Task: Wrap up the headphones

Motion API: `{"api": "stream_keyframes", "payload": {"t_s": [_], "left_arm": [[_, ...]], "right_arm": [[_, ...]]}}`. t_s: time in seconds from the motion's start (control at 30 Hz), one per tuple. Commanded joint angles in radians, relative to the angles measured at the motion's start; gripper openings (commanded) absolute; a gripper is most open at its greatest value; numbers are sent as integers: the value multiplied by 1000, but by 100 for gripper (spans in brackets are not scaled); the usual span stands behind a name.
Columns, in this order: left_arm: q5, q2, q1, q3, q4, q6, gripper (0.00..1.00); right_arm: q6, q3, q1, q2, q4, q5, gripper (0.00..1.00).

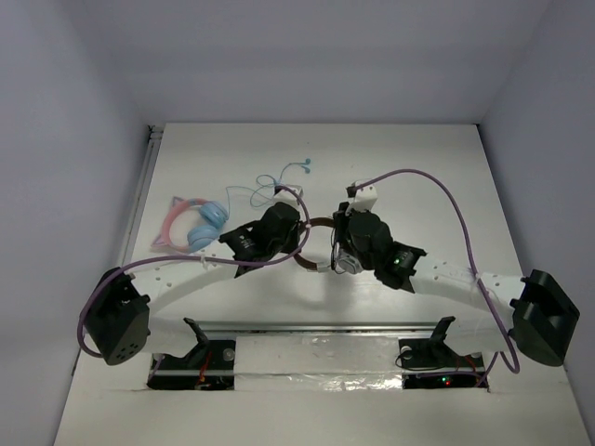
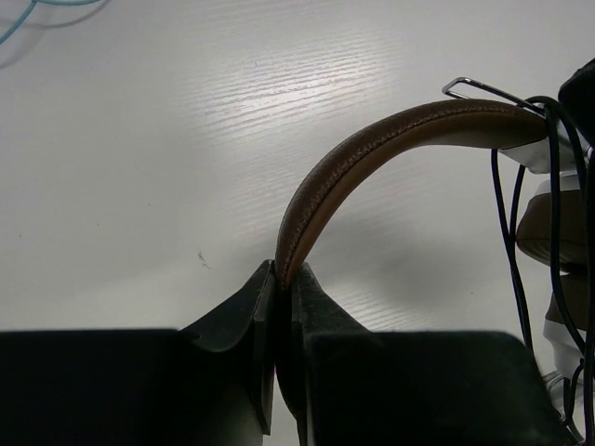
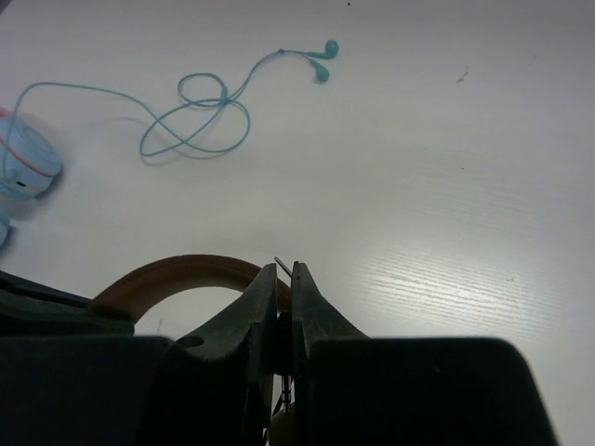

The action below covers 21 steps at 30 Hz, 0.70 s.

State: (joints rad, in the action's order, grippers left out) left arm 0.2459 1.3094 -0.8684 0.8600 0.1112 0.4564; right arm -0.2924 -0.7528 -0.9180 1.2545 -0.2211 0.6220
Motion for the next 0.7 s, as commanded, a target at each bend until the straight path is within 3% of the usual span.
{"api": "stream_keyframes", "payload": {"t_s": [0.0, 0.27, 0.67], "left_arm": [[-95, -50, -6, 69, 57, -35, 0], [-140, -64, -6, 82, 130, -74, 0], [-324, -64, 65, 134, 149, -79, 0]], "right_arm": [[67, 7, 5, -14, -126, 42, 0], [67, 30, 14, -3, -150, 65, 2], [-16, 56, 15, -56, -69, 31, 19]]}}
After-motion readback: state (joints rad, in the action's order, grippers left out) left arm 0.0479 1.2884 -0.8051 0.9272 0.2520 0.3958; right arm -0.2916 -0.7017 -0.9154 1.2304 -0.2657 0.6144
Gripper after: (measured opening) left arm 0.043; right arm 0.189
